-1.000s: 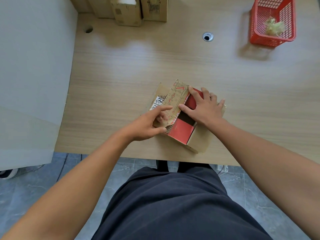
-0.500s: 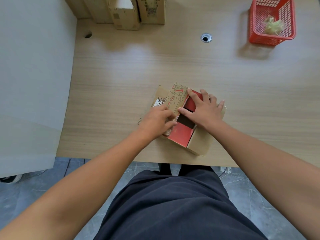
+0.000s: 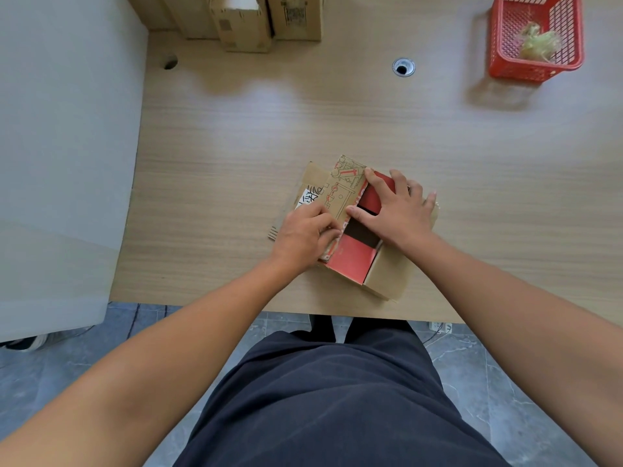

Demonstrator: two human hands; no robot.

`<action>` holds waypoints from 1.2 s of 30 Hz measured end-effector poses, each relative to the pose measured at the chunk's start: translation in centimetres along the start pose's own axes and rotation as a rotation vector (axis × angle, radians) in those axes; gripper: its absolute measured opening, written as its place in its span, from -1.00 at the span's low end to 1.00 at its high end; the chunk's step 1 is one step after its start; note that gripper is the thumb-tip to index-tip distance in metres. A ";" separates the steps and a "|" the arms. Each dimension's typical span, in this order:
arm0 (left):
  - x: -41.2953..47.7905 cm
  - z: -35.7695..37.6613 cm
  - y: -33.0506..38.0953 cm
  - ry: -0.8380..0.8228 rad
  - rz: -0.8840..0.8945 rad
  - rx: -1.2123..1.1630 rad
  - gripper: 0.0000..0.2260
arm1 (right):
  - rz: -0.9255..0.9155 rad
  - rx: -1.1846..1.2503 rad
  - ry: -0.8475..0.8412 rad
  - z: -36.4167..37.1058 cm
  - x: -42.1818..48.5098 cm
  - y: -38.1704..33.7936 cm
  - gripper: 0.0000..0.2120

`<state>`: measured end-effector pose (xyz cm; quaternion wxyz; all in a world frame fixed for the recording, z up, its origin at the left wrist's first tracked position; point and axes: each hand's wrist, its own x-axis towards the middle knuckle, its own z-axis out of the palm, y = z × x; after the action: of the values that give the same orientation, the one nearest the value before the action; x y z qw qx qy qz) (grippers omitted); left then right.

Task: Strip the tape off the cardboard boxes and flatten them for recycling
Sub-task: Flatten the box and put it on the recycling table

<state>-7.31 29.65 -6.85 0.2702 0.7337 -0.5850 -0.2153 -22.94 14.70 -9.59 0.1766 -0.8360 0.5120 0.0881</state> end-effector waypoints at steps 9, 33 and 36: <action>-6.6 -2.7 -1.1 -0.189 -0.061 -0.236 -0.98 | -0.001 0.011 0.013 0.3 0.2 0.1 -0.14; -8.1 -1.4 0.2 0.076 0.023 -0.163 -0.93 | -0.021 -0.070 0.013 -0.4 -1.4 -0.4 -0.17; -9.6 -1.6 0.6 0.001 0.007 -0.248 -0.97 | 0.014 -0.051 0.028 -0.4 -1.0 0.2 -0.18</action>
<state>-8.85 39.18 -5.26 0.3601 0.6925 -0.5564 -0.2849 -23.62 15.30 -8.93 0.1474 -0.8377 0.5180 0.0907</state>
